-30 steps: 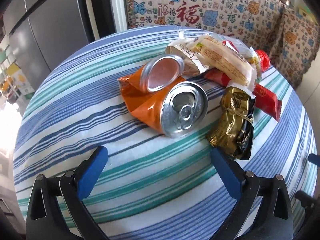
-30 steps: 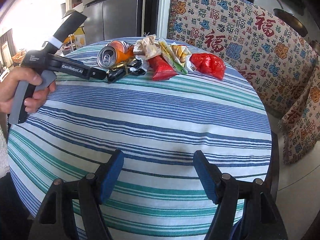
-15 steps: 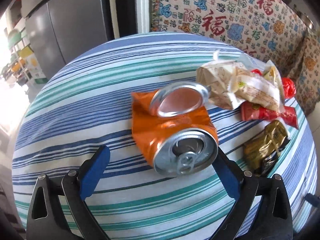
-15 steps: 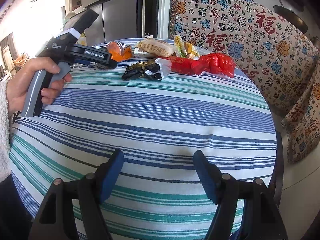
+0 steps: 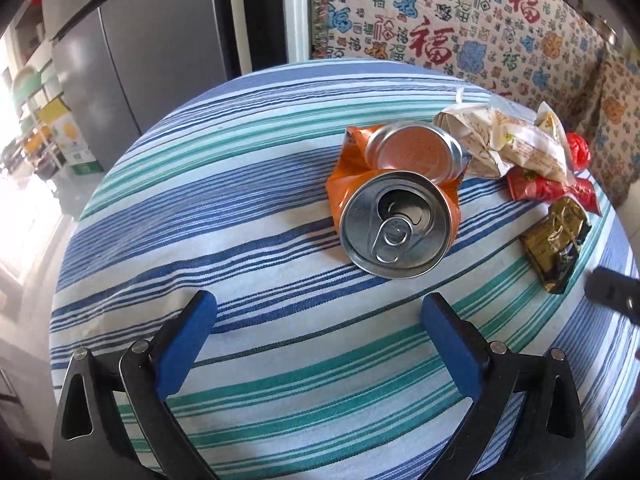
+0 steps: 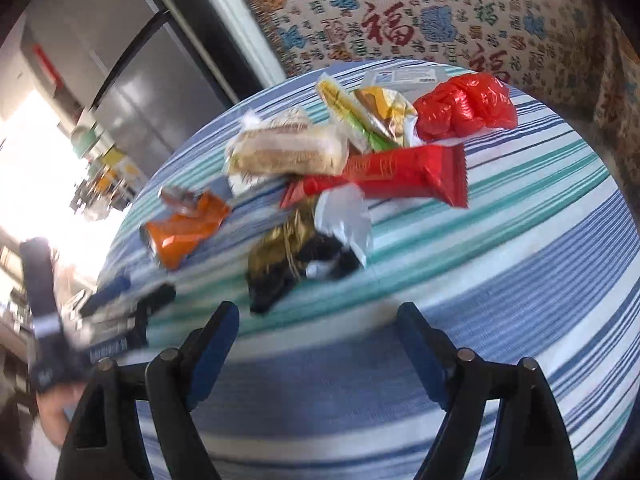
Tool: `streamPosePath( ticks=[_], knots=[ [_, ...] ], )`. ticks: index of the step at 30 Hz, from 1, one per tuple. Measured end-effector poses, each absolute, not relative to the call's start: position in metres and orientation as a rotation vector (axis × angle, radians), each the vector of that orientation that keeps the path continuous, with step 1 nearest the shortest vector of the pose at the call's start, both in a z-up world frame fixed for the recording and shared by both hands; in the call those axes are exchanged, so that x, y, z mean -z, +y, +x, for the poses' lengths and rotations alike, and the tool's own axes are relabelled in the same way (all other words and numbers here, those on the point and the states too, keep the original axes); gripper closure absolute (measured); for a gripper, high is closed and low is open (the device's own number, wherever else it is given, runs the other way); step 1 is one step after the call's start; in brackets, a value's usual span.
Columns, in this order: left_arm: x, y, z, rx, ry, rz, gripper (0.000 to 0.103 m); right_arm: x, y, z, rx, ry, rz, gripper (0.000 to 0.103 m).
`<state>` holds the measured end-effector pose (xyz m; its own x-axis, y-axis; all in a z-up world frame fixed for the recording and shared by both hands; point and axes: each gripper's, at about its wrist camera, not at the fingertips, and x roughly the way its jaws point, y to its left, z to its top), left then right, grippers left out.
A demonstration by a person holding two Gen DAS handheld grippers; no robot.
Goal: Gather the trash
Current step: 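Grasp the crushed orange can with the left tool while the right tool grasps the gold-black wrapper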
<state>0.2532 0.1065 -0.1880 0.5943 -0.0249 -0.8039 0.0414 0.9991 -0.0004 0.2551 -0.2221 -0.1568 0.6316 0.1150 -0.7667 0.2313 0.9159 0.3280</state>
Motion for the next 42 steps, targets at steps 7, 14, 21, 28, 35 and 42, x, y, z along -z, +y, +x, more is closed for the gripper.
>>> streamPosePath(
  ticks=[7, 14, 21, 28, 35, 42],
  knots=[
    [0.188, 0.106, 0.255, 0.044, 0.935, 0.016, 0.001, 0.162, -0.198, 0.295, 0.238, 0.887, 0.273, 0.020],
    [0.187, 0.097, 0.260, 0.119, 0.939, 0.056, 0.000, 0.162, -0.215, 0.238, 0.015, 0.953, 0.075, 0.028],
    [0.186, 0.083, 0.289, 0.173, 0.936, 0.082, 0.000, 0.161, -0.256, 0.183, -0.009, 0.933, 0.124, 0.020],
    [0.184, 0.081, 0.309, 0.131, 0.914, 0.007, 0.004, 0.167, -0.227, 0.180, 0.113, 0.881, 0.223, 0.006],
    [0.183, 0.108, 0.292, 0.197, 0.874, -0.093, 0.024, 0.167, -0.234, 0.171, 0.047, 0.880, -0.012, 0.036],
    [0.185, 0.093, 0.248, 0.199, 0.909, 0.099, 0.018, 0.164, -0.267, 0.164, 0.017, 0.876, -0.120, 0.020]
  ],
)
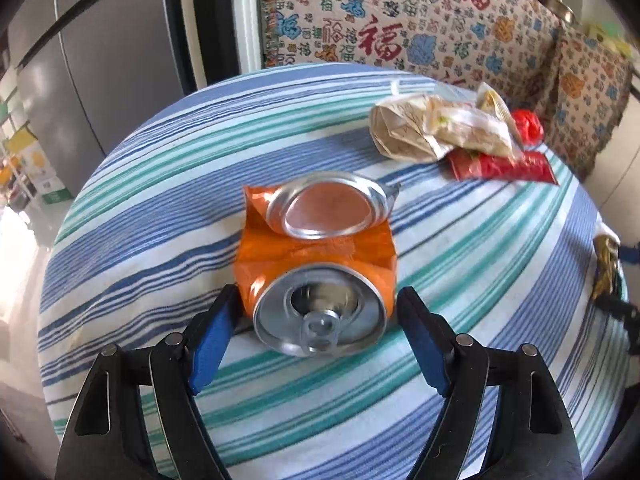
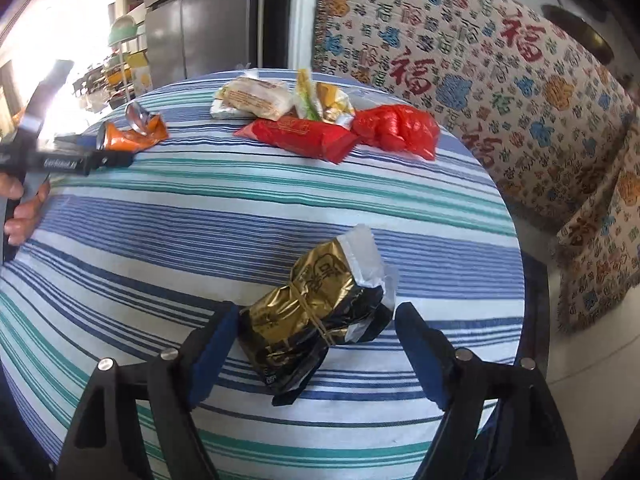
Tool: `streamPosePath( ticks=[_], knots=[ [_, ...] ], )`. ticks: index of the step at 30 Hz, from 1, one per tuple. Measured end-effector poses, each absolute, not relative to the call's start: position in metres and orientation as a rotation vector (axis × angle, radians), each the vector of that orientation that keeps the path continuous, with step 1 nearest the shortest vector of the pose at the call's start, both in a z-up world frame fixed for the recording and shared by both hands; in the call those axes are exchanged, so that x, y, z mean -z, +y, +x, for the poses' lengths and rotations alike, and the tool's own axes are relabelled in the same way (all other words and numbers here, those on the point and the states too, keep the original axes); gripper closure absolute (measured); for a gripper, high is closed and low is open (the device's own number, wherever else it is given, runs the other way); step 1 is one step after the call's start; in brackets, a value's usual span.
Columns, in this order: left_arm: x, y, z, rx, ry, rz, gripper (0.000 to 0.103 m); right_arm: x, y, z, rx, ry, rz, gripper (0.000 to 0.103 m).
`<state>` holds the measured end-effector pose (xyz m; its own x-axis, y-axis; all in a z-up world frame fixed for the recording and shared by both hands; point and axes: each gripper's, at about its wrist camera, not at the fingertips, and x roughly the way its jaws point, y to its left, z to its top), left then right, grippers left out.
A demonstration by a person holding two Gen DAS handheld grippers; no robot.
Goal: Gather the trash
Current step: 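Grasp the crushed orange can with the left tool while the right tool grasps the gold-black wrapper, then carry the can and wrapper to the blue wastebasket and open both tools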
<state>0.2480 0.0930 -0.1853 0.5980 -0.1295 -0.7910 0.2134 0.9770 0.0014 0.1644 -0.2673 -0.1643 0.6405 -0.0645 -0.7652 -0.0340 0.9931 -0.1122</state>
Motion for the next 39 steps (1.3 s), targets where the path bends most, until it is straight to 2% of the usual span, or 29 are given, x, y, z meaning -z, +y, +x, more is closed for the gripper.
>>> streamPosePath(
  ticks=[2, 6, 7, 9, 11, 14, 16, 18, 21, 22, 26, 30, 31, 32, 33, 34, 39],
  knots=[
    [0.186, 0.087, 0.246, 0.183, 0.902, 0.131, 0.007, 0.165, -0.283, 0.160, 0.051, 0.882, 0.018, 0.019],
    [0.189, 0.091, 0.250, 0.169, 0.926, 0.086, 0.003, 0.166, -0.298, 0.151, 0.165, 0.854, 0.278, 0.013],
    [0.189, 0.092, 0.253, 0.160, 0.929, 0.082, 0.001, 0.166, -0.295, 0.152, 0.162, 0.864, 0.302, 0.010],
    [0.190, 0.092, 0.254, 0.153, 0.932, 0.085, 0.000, 0.167, -0.283, 0.155, 0.164, 0.887, 0.234, 0.013],
    [0.191, 0.092, 0.254, 0.153, 0.932, 0.083, 0.000, 0.170, -0.268, 0.152, 0.216, 0.903, 0.062, 0.034],
    [0.191, 0.096, 0.253, 0.152, 0.933, 0.081, 0.000, 0.167, -0.278, 0.147, 0.187, 0.896, 0.025, 0.059],
    [0.191, 0.099, 0.252, 0.151, 0.935, 0.079, 0.000, 0.166, -0.290, 0.145, 0.192, 0.904, -0.010, 0.059],
    [0.190, 0.101, 0.253, 0.151, 0.937, 0.079, 0.000, 0.165, -0.300, 0.141, 0.184, 0.899, -0.002, 0.051],
    [0.190, 0.100, 0.256, 0.156, 0.939, 0.079, 0.000, 0.170, -0.308, 0.138, 0.199, 0.887, 0.056, 0.018],
    [0.190, 0.099, 0.257, 0.154, 0.938, 0.078, 0.000, 0.171, -0.307, 0.137, 0.195, 0.869, 0.078, 0.013],
    [0.190, 0.091, 0.266, 0.151, 0.935, 0.078, 0.000, 0.172, -0.302, 0.141, 0.240, 0.839, 0.166, 0.002],
    [0.191, 0.084, 0.275, 0.139, 0.931, 0.071, 0.000, 0.172, -0.299, 0.151, 0.282, 0.831, 0.236, 0.000],
    [0.191, 0.084, 0.276, 0.130, 0.929, 0.063, 0.001, 0.172, -0.299, 0.154, 0.291, 0.832, 0.240, 0.002],
    [0.190, 0.084, 0.276, 0.119, 0.923, 0.058, 0.006, 0.172, -0.299, 0.156, 0.308, 0.834, 0.223, 0.008],
    [0.189, 0.085, 0.274, 0.114, 0.911, 0.055, 0.011, 0.171, -0.298, 0.157, 0.351, 0.836, 0.173, 0.045],
    [0.188, 0.087, 0.273, 0.120, 0.899, 0.045, 0.015, 0.170, -0.296, 0.157, 0.393, 0.833, 0.117, 0.059],
    [0.184, 0.094, 0.268, 0.133, 0.871, 0.002, 0.016, 0.167, -0.306, 0.147, 0.330, 0.829, 0.164, 0.061]
  ],
)
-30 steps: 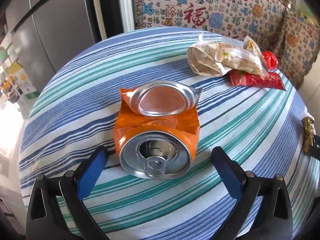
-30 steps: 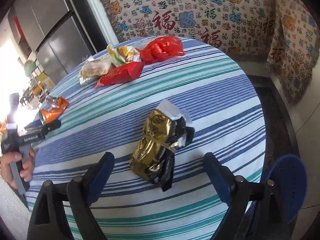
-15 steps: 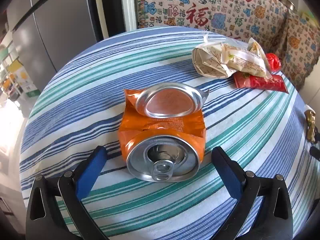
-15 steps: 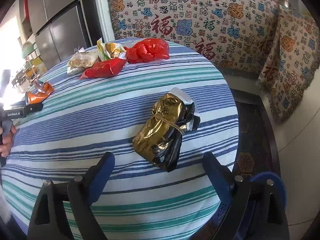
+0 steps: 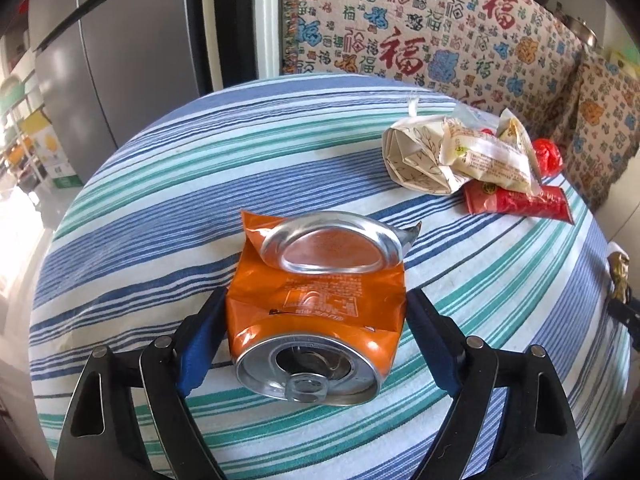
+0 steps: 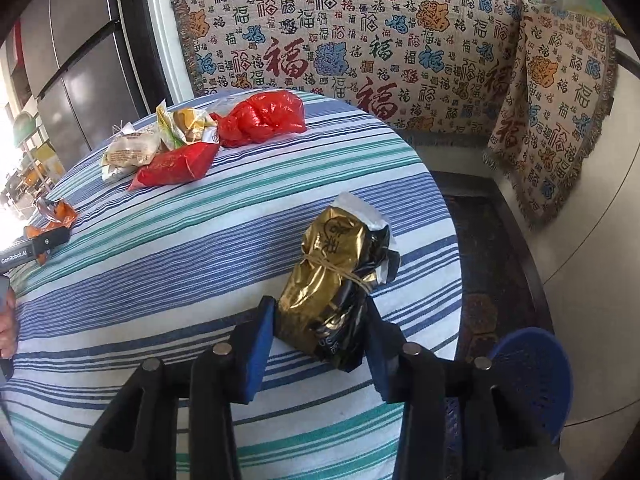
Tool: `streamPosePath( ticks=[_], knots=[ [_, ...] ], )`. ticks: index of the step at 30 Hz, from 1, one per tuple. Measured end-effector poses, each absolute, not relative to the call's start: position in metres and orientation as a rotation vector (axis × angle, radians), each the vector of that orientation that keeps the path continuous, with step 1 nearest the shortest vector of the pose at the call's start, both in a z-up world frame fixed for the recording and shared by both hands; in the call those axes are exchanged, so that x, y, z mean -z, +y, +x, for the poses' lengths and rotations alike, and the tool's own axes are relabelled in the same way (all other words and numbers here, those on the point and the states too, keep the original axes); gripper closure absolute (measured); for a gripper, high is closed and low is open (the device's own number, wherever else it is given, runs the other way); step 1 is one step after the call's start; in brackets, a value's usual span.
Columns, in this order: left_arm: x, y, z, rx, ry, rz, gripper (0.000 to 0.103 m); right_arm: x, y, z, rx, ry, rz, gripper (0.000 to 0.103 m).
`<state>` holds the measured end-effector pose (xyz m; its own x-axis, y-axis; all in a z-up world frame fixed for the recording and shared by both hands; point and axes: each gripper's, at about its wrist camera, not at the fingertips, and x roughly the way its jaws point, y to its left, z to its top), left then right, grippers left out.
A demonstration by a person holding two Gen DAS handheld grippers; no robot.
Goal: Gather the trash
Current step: 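Carry the can and wrapper to the blue wastebasket and open both tools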
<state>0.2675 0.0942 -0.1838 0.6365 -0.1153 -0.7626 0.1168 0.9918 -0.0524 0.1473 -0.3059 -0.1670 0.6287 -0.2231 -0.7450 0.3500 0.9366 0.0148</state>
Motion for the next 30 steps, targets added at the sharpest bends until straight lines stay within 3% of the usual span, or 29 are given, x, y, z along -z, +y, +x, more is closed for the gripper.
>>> streamPosePath(
  ticks=[30],
  knots=[
    [0.126, -0.060, 0.172, 0.531, 0.780, 0.062, 0.016, 0.111, -0.325, 0.067, 0.205, 0.746, 0.112, 0.061]
  ],
)
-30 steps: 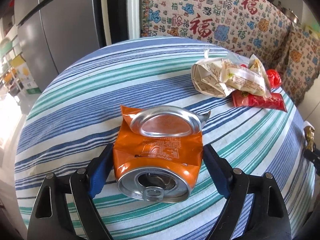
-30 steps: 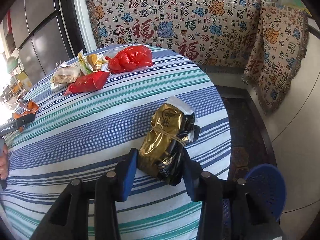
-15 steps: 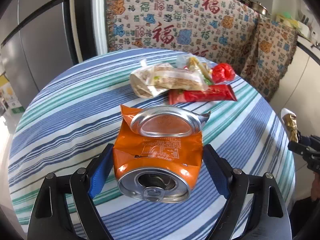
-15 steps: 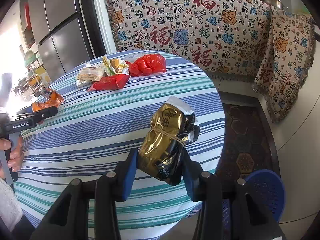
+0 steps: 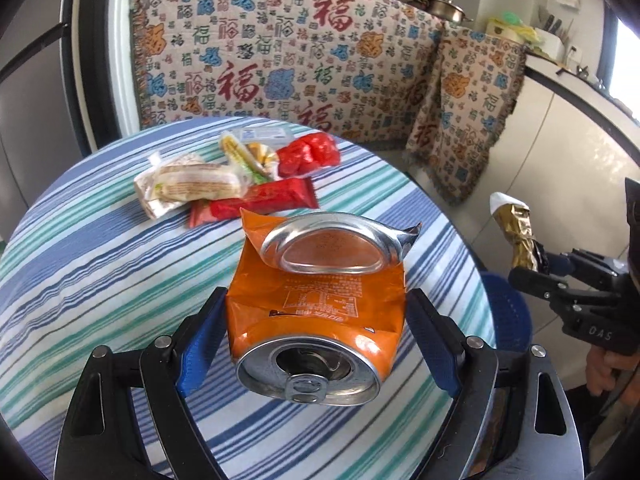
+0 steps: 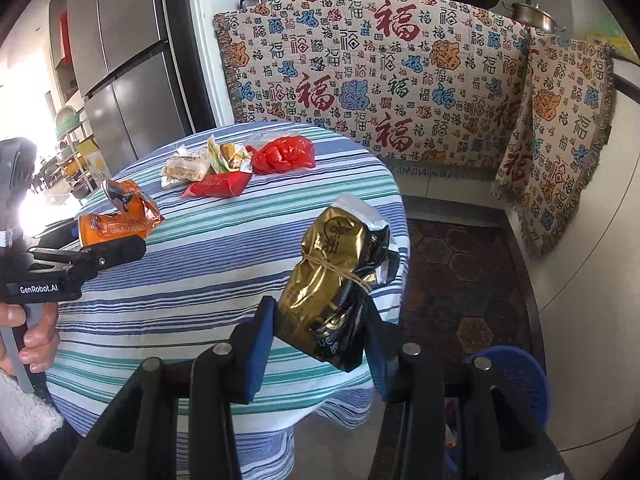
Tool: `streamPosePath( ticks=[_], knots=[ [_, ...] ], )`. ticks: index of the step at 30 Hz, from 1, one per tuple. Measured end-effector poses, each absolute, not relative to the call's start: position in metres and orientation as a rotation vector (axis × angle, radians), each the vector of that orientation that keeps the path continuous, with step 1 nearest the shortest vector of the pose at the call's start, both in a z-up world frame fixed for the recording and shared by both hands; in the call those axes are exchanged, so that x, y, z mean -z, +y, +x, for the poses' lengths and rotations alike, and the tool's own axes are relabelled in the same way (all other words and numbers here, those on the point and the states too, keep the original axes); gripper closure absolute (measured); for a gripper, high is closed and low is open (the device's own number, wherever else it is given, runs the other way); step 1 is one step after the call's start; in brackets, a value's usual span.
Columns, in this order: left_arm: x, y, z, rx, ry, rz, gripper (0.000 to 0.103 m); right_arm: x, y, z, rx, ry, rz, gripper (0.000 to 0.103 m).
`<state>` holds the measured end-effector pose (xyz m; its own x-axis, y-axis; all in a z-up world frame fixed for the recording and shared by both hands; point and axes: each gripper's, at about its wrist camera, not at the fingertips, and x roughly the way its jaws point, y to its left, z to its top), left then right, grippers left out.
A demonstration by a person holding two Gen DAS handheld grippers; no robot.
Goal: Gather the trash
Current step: 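Carry the can and wrapper to the blue wastebasket and open both tools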
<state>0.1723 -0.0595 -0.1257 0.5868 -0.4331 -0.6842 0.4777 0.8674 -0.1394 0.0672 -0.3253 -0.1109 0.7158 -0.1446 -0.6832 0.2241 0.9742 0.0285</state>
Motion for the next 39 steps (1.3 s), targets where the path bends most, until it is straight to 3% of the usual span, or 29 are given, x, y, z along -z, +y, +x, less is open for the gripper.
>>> streamPosePath(
  ticks=[9, 16, 27, 39],
  knots=[
    [0.105, -0.145, 0.153, 0.688, 0.782, 0.073, 0.016, 0.086, -0.394, 0.000, 0.337, 0.739, 0.078, 0.061],
    [0.101, -0.241, 0.135, 0.827, 0.790, 0.121, 0.015, 0.106, -0.471, -0.062, 0.437, 0.779, 0.107, 0.061],
    [0.132, -0.357, 0.118, 0.936, 0.862, 0.167, 0.015, 0.154, -0.539, -0.107, 0.493, 0.813, 0.223, 0.061],
    [0.169, -0.406, 0.122, 0.957, 0.947, 0.172, 0.015, 0.173, -0.571, -0.117, 0.507, 0.821, 0.267, 0.060]
  ],
)
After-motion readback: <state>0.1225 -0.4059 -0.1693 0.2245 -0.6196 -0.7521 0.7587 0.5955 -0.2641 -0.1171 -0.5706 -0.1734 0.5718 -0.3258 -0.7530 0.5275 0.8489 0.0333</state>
